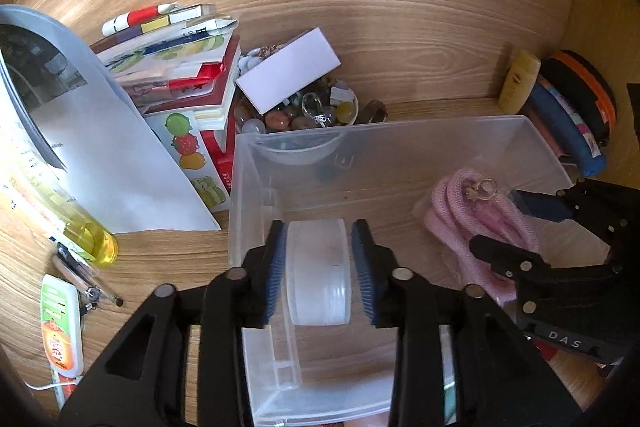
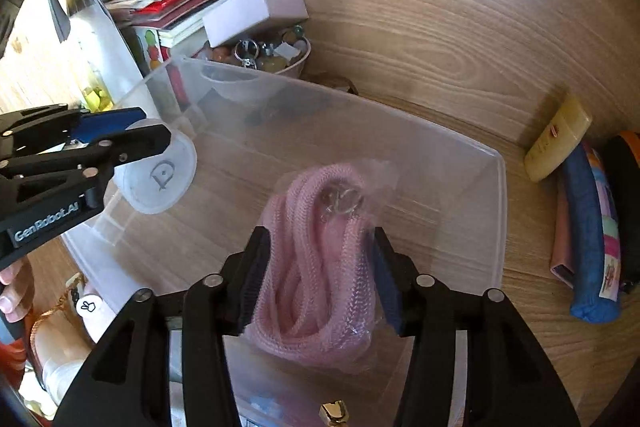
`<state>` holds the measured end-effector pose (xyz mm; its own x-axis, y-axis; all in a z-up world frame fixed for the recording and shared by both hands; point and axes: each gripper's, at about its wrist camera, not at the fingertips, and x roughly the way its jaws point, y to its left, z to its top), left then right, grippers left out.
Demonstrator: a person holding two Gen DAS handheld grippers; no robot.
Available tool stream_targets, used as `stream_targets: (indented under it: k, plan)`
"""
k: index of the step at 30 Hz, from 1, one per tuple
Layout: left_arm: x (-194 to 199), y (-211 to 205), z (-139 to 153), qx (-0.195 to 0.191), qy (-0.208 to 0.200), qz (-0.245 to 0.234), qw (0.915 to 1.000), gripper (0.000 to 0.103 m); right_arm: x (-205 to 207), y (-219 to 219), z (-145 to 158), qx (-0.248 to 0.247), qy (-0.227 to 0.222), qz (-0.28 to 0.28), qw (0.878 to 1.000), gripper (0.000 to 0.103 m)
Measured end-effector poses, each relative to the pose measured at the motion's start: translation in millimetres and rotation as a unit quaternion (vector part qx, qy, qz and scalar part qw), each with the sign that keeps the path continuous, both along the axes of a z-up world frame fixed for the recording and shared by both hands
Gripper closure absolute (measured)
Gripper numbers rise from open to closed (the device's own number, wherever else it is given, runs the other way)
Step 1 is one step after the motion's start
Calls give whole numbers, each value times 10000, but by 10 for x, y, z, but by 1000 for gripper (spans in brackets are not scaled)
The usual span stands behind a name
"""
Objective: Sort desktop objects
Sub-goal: 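Carry the white roll and pink rope bag over the clear plastic bin, then open both tools to drop the roll and rope bag into the bin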
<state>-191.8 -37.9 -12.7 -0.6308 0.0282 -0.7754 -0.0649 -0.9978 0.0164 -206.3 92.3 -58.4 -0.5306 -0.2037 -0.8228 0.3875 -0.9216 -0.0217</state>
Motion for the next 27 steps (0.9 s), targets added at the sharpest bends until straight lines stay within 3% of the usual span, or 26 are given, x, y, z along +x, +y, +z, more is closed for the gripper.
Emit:
stream_targets:
  k: [3,5,7,9,13,18,21,24,27]
  plan:
    - [31,-2,69,-21,97,-16,9999,55,39,17,52,19,42,-57,10000,52]
    - [71,7,135,-74,212,-32,9997,51,90,44,112,1,144,-90,9999,43]
    - [141,9,195,-72,323,-51,9994,38,176,89,208,-51,299,-141,9994,35]
    - [244,12,280,-50,470,-59,9989,31,274,130,315,-106,472,-157,9987,31]
    - [445,38,400,-154,673,-50,9976,31,446,176,479,13,792,-263,9965,23]
    - [744,16,561,-14,832,-100,9965,18,788,286,656,239,1231,-422,9912,21]
    - [953,-10,632,-89,986,-57,9951,17,963,355,710,386,1446,-489,9875,21]
    - [1157,-85,633,-125,1029,16,9946,8,1150,503,750,356,1491,-575,9865,18]
    - [1299,-181,552,-148,898,86,9958,8,1295,648,722,365,1483,-692,9859,17]
